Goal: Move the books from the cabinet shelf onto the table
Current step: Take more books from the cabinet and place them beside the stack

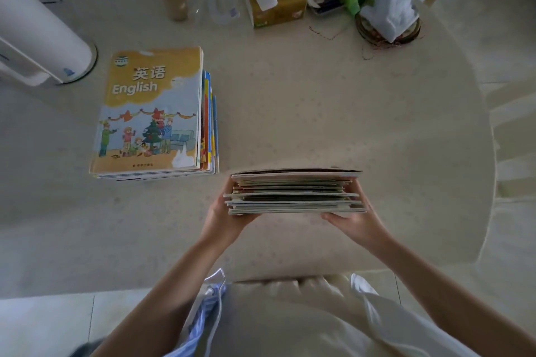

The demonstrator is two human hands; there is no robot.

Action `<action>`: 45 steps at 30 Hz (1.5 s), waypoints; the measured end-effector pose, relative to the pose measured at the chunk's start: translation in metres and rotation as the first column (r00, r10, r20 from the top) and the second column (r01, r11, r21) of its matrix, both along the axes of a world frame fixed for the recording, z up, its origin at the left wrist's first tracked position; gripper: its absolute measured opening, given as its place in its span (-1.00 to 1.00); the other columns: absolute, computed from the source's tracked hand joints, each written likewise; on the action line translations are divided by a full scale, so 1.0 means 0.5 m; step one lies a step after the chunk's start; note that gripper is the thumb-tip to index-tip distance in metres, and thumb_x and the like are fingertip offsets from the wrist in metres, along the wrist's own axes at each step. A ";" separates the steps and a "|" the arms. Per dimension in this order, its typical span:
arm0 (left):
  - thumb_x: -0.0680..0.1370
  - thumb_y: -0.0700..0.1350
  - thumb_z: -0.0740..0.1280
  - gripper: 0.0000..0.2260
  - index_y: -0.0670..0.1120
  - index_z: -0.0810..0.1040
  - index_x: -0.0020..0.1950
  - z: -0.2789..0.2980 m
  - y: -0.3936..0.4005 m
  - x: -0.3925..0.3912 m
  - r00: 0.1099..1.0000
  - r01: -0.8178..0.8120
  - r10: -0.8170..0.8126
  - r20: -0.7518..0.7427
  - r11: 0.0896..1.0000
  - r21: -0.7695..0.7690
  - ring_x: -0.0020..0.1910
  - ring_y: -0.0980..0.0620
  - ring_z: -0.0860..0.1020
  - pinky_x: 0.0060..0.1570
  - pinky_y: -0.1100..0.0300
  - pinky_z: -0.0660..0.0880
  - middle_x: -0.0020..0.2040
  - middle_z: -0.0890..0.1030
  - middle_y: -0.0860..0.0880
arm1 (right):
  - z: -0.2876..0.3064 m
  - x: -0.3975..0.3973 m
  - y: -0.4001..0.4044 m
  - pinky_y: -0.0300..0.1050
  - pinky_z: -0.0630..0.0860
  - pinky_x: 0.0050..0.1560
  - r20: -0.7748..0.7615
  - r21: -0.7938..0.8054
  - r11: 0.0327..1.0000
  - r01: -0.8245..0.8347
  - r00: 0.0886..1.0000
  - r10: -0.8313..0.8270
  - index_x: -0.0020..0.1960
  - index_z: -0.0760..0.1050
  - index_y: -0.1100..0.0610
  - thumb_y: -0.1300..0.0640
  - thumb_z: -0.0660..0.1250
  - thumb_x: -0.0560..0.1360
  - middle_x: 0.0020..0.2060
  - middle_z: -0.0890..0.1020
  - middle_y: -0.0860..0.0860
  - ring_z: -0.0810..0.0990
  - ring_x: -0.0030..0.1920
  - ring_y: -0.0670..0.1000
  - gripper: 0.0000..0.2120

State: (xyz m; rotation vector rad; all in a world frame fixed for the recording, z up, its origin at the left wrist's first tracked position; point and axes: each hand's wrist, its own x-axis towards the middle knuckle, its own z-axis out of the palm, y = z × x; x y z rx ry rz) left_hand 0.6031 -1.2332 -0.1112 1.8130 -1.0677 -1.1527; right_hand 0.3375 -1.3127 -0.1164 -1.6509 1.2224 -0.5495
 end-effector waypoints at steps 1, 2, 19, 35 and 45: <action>0.31 0.11 0.55 -0.43 0.12 0.46 0.27 -0.001 -0.001 0.003 1.000 0.017 -0.017 -0.013 0.999 0.031 0.12 0.03 0.62 0.12 -0.10 0.57 0.12 0.64 0.09 | -0.003 0.000 -0.001 0.08 0.50 0.21 -0.015 0.014 1.000 -0.001 1.000 0.002 0.35 0.32 0.25 0.06 0.52 0.28 0.14 0.57 0.08 0.56 0.17 0.02 -0.26; 0.32 0.18 0.53 -0.39 0.10 0.45 0.31 -0.007 -0.001 0.006 1.000 0.021 -0.020 -0.024 0.998 0.066 0.14 0.00 0.62 0.14 -0.11 0.56 0.14 0.64 0.09 | -0.008 -0.001 -0.002 0.16 0.51 0.17 -0.024 0.026 1.000 -0.004 1.000 0.004 0.36 0.32 0.25 0.02 0.51 0.28 0.14 0.58 0.07 0.57 0.17 0.05 -0.26; 0.43 0.09 0.46 -0.51 0.02 0.38 0.28 -0.007 -0.074 0.033 0.986 0.045 -0.065 0.155 0.990 0.132 0.12 0.03 0.63 0.07 -0.08 0.61 0.16 0.63 0.05 | 0.011 0.037 -0.130 -0.24 0.58 -0.04 -0.099 0.188 0.982 0.019 0.995 0.000 0.04 0.47 -0.15 0.29 0.55 0.30 -0.11 0.66 -0.21 0.64 -0.05 -0.20 -0.51; 0.62 -0.20 0.21 -0.69 -0.04 0.37 0.36 -0.021 -0.255 0.009 0.888 -0.408 0.458 -0.044 0.828 0.384 -0.08 0.07 0.56 -0.37 0.31 0.44 0.24 0.56 -0.04 | 0.035 0.182 -0.313 0.03 0.61 -0.04 -0.106 0.496 0.864 0.087 0.994 -0.039 -0.03 0.47 -0.04 0.12 0.39 0.44 -0.04 0.68 -0.03 0.66 -0.06 0.01 -0.84; 0.61 -0.08 0.25 -0.53 -0.10 0.18 0.47 -0.060 -0.261 0.026 0.958 -0.268 0.203 0.201 0.882 0.388 0.32 -0.10 0.49 0.10 0.02 0.57 0.39 0.45 -0.12 | -0.019 0.215 -0.255 -0.17 0.58 -0.01 -0.134 0.342 0.938 0.059 0.991 -0.014 0.41 0.20 -0.03 0.12 0.35 0.50 0.12 0.55 -0.17 0.57 0.08 -0.11 -0.45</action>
